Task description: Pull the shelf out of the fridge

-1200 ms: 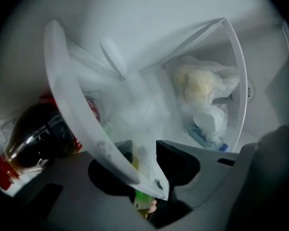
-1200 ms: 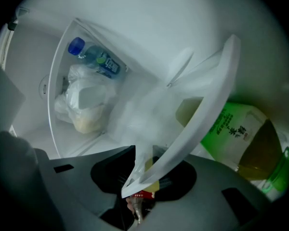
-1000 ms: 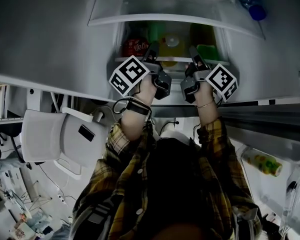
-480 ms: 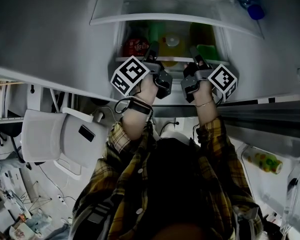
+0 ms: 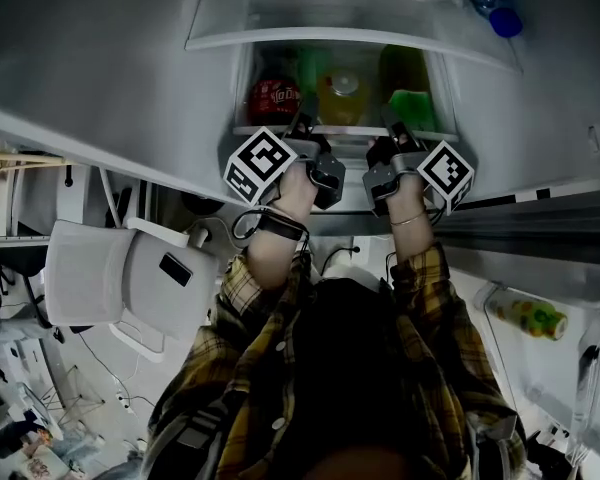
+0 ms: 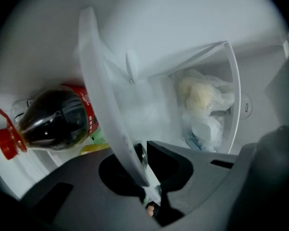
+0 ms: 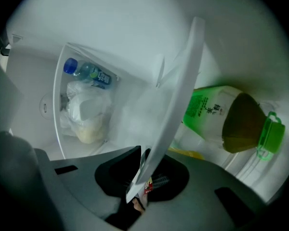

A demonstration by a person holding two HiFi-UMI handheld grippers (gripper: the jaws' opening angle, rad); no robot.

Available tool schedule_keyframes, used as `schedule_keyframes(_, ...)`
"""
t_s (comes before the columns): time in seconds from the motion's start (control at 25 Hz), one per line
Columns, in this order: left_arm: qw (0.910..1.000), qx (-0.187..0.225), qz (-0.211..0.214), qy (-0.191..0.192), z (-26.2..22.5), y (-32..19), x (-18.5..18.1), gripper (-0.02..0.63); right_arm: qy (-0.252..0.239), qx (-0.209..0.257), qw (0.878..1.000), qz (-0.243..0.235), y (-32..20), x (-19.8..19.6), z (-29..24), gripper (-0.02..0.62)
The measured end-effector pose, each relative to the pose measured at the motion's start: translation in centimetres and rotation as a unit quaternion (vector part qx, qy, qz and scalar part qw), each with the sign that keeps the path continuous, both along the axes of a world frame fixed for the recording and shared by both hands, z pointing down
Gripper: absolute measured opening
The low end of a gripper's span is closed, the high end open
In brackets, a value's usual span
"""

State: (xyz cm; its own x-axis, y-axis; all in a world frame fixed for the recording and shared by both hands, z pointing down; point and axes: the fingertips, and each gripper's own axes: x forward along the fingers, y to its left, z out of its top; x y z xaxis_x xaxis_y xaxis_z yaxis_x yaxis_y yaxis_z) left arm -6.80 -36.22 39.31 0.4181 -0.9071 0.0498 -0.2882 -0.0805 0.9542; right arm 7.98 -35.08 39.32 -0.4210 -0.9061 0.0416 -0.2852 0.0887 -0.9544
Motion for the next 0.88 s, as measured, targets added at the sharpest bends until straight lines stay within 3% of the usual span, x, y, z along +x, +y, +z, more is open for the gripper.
schedule_keyframes(0.88, 0.9998, 0.004, 0.009, 0.015, 0.3, 4.7, 0.3, 0.038, 0.013, 0.009, 1.000, -0.018, 4.8, 0.0, 0.2, 0.052)
